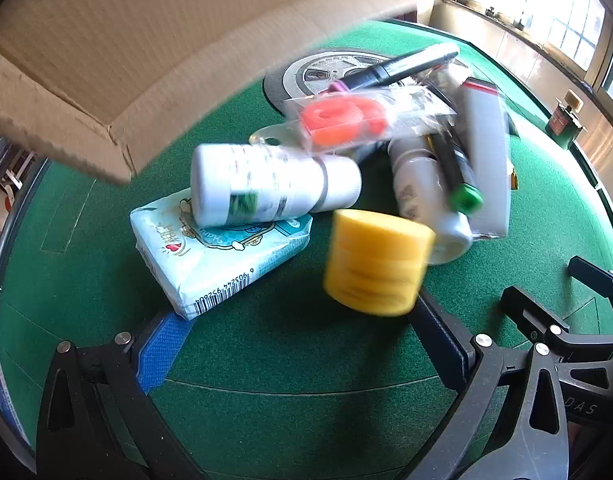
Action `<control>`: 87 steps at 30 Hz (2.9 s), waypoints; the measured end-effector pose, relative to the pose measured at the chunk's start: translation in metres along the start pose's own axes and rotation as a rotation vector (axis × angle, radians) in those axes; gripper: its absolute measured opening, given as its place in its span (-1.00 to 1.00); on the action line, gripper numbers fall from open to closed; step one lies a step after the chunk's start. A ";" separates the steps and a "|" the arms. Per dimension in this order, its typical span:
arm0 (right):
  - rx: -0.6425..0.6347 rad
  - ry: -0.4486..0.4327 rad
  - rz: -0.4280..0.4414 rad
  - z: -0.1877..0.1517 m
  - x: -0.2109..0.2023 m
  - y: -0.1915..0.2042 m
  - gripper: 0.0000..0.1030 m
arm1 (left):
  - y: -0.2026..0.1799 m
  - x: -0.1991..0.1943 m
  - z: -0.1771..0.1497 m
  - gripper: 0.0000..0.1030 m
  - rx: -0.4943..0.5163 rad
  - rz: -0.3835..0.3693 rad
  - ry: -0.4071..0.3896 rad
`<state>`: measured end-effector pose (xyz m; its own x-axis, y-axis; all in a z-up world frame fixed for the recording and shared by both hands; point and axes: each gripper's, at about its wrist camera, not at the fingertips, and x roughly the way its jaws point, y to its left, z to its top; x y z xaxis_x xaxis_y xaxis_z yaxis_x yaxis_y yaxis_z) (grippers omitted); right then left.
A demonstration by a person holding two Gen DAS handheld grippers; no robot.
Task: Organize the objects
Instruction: 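Grasp the tall grey box with red stripe with the right tool while left approaches yellow jar, then close the left tool on the yellow-lidded jar while right holds the grey box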
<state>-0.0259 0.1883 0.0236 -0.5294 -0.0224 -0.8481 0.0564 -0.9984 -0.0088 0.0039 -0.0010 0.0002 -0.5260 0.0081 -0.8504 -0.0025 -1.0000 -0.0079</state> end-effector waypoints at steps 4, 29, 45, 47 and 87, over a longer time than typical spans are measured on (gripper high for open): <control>0.000 0.000 0.000 0.000 0.000 0.001 1.00 | 0.000 0.000 0.000 1.00 0.000 0.000 0.000; -0.002 -0.003 0.001 0.000 0.000 0.001 1.00 | 0.000 0.001 0.002 1.00 0.000 0.001 0.000; -0.013 -0.005 0.009 0.000 -0.001 0.001 1.00 | 0.000 0.001 0.002 1.00 -0.001 0.001 0.000; -0.015 -0.006 0.012 0.000 -0.001 0.001 1.00 | -0.002 0.000 0.001 1.00 -0.014 0.014 -0.001; -0.020 -0.074 0.271 0.046 0.009 -0.004 -0.49 | 0.006 -0.048 -0.014 0.88 0.328 -0.356 -0.141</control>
<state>-0.0696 0.1902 0.0402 -0.5528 -0.2932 -0.7801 0.2205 -0.9542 0.2024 0.0407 -0.0076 0.0333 -0.5537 0.3708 -0.7456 -0.4576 -0.8835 -0.0996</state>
